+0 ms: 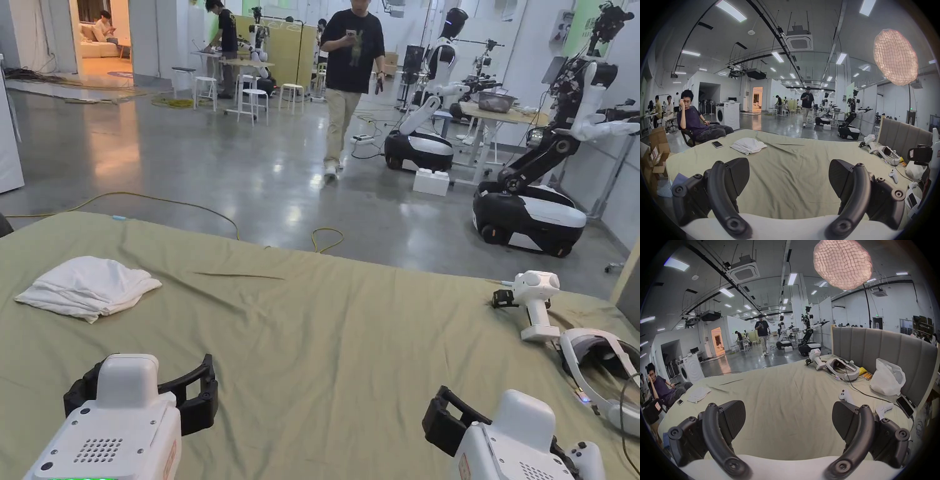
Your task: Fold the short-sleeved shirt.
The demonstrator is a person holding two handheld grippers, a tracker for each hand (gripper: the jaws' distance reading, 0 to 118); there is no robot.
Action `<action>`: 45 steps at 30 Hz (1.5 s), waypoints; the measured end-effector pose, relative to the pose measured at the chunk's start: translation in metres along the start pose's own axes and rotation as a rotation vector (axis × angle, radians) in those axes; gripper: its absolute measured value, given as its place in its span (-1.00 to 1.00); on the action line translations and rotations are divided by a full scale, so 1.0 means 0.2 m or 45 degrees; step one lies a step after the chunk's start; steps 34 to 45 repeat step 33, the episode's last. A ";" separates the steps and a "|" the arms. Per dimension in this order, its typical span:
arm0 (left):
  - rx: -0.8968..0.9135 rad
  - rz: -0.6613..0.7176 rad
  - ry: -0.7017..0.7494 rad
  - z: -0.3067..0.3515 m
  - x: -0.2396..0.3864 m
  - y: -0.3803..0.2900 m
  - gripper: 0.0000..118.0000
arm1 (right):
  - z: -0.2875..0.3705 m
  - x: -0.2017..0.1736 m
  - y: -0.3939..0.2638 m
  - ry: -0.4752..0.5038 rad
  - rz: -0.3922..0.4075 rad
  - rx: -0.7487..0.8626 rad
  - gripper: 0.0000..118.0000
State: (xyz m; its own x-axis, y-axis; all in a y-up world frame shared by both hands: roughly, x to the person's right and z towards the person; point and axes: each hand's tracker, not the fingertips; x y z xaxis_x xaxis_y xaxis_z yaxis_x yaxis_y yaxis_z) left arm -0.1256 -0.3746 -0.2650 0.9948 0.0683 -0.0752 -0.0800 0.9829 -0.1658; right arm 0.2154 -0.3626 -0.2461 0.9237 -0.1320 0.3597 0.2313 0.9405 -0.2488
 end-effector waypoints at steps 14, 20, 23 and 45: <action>0.049 -0.080 -0.034 0.01 0.05 -0.02 0.76 | -0.04 -0.09 0.01 -0.066 0.111 -0.005 0.86; 0.064 -0.076 -0.035 0.01 0.04 -0.01 0.76 | 0.00 -0.10 0.01 -0.040 0.120 0.005 0.86; 0.055 -0.067 -0.038 0.01 0.04 0.00 0.76 | -0.01 -0.08 0.01 -0.026 0.123 0.013 0.86; 0.036 -0.040 -0.034 0.00 0.01 -0.02 0.76 | -0.01 -0.03 0.03 0.060 0.018 -0.052 0.86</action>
